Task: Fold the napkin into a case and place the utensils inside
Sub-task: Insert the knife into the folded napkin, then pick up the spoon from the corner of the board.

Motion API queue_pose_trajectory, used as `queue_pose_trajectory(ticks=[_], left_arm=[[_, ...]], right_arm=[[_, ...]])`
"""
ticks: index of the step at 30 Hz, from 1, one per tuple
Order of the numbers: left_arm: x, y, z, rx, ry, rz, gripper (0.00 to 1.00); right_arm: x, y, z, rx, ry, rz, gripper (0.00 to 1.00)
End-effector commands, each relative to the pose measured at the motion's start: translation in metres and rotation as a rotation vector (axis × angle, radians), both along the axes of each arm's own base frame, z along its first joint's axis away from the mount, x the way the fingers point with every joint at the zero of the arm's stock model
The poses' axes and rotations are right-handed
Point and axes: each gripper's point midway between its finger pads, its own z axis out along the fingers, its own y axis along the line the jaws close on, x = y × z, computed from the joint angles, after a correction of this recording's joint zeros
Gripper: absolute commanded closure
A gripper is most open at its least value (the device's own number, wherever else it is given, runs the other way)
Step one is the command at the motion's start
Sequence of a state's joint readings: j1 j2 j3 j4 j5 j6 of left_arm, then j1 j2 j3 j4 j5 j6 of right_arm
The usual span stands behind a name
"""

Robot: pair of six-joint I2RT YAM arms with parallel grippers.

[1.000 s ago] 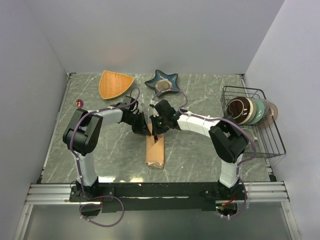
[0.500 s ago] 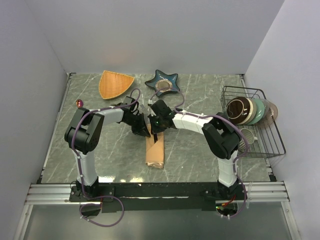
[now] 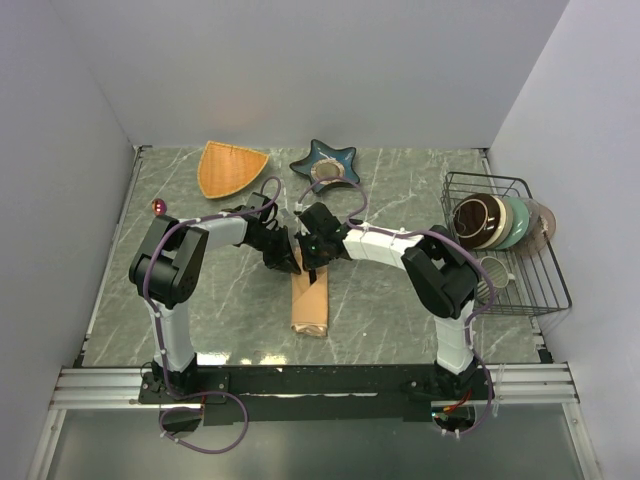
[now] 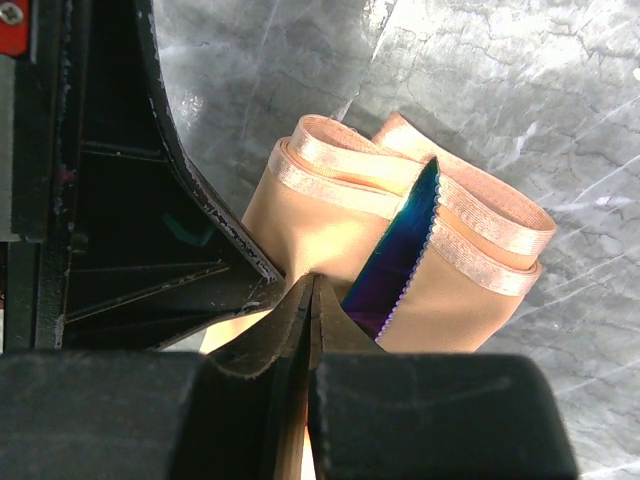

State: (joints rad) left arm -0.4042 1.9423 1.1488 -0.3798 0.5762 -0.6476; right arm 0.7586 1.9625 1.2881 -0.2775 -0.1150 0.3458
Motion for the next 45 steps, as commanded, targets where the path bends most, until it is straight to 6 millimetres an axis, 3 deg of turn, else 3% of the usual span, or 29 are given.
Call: queue_pose_trajectory(ticks=[1, 11, 14, 16, 18, 20, 21, 22, 27, 28, 30, 31, 33, 34, 36, 37, 40, 45], left_arm=[[0.005, 0.012, -0.013, 0.076, -0.011, 0.024, 0.99], [0.007, 0.015, -0.012, 0.096, -0.018, 0.035, 0.99], [0.008, 0.013, -0.009, 0.083, -0.025, 0.034, 0.99], [0.011, 0.009, -0.001, 0.051, -0.042, 0.03, 0.99], [0.021, 0.005, 0.012, -0.009, -0.072, 0.052, 0.93], [0.03, 0.002, 0.037, -0.102, -0.106, 0.066, 0.81], [0.036, -0.001, 0.048, -0.134, -0.131, 0.074, 0.77], [0.041, -0.006, 0.065, -0.172, -0.159, 0.059, 0.7], [0.056, -0.007, 0.13, -0.295, -0.247, 0.063, 0.59], [0.055, -0.001, 0.144, -0.306, -0.265, 0.073, 0.58], [0.062, 0.022, 0.15, -0.291, -0.282, 0.118, 0.57], [0.069, 0.043, 0.155, -0.28, -0.295, 0.167, 0.57], [0.068, 0.068, 0.153, -0.264, -0.273, 0.212, 0.57], [0.075, 0.091, 0.155, -0.25, -0.287, 0.265, 0.57], [0.069, 0.115, 0.149, -0.215, -0.263, 0.297, 0.57], [0.071, 0.137, 0.151, -0.199, -0.271, 0.344, 0.57], [0.062, 0.173, 0.149, -0.145, -0.285, 0.397, 0.57], [0.053, 0.218, 0.148, -0.086, -0.304, 0.472, 0.57]], right_arm=[[0.001, -0.012, 0.016, -0.033, -0.043, -0.007, 0.94], [0.002, -0.015, 0.023, -0.04, -0.06, 0.002, 0.94], [-0.001, -0.008, 0.031, 0.003, -0.06, 0.025, 0.91], [0.0, 0.001, 0.049, 0.058, -0.082, 0.049, 0.86], [-0.003, 0.011, 0.076, 0.137, -0.111, 0.088, 0.79], [-0.009, 0.015, 0.096, 0.207, -0.135, 0.145, 0.76], [-0.013, 0.014, 0.119, 0.246, -0.177, 0.167, 0.72], [-0.018, 0.01, 0.122, 0.258, -0.179, 0.185, 0.71], [-0.067, -0.006, 0.164, 0.349, -0.225, 0.395, 0.69], [-0.08, -0.013, 0.152, 0.327, -0.199, 0.423, 0.69], [-0.102, -0.02, 0.139, 0.272, -0.219, 0.505, 0.71], [-0.11, -0.022, 0.131, 0.24, -0.238, 0.55, 0.71], [-0.134, -0.02, 0.117, 0.204, -0.256, 0.639, 0.71], [-0.137, -0.019, 0.112, 0.177, -0.276, 0.652, 0.72], [-0.154, -0.01, 0.1, 0.153, -0.29, 0.725, 0.72], [-0.154, -0.006, 0.097, 0.144, -0.306, 0.729, 0.73], [-0.16, 0.001, 0.08, 0.114, -0.288, 0.76, 0.73], [-0.157, 0.008, 0.053, 0.06, -0.264, 0.776, 0.75]])
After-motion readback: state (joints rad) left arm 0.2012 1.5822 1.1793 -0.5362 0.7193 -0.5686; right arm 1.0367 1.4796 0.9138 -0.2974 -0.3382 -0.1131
